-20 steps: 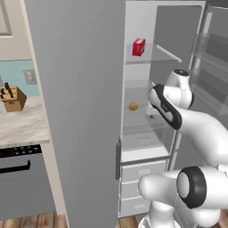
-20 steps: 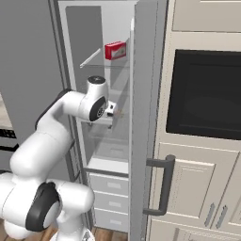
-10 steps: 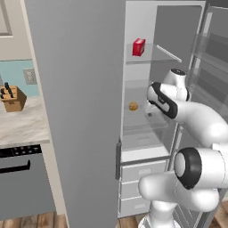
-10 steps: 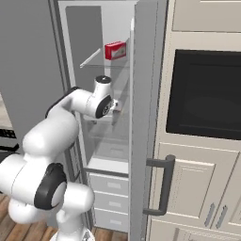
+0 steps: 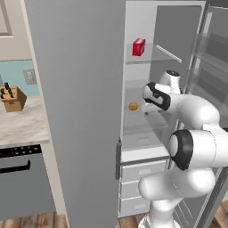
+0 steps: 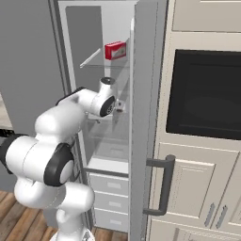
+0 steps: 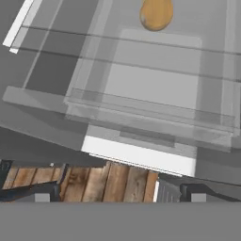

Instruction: Fully open the fridge drawer.

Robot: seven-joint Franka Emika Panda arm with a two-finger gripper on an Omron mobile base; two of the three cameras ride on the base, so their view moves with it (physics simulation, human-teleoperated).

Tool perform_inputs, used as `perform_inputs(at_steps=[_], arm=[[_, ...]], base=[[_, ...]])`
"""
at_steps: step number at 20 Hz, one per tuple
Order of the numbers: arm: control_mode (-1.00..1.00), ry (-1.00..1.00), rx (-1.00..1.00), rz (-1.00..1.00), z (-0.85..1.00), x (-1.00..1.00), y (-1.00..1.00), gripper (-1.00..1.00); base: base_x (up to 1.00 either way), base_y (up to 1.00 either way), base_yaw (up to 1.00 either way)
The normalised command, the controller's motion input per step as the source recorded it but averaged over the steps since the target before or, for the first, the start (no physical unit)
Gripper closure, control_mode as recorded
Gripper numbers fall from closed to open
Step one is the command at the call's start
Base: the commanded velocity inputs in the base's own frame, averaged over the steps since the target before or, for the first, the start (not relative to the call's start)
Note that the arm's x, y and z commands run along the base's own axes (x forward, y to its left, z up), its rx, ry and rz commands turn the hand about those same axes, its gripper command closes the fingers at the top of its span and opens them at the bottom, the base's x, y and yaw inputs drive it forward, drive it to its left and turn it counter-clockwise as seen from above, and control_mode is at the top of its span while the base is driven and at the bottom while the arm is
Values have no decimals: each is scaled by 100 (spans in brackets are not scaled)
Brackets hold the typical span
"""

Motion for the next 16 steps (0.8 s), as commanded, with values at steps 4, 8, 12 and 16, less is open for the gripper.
perform_inputs(at_steps=[4,8,12,16], arm=[[-100,-1,0,0,-14,46,0,-100],[-100,-1,0,0,-15,42,0,-100],[-100,0,0,0,-14,40,0,-100],[-100,-1,0,0,-24,33,0,-100]], base=[[0,0,0],[0,0,0],[0,0,0],[0,0,0]])
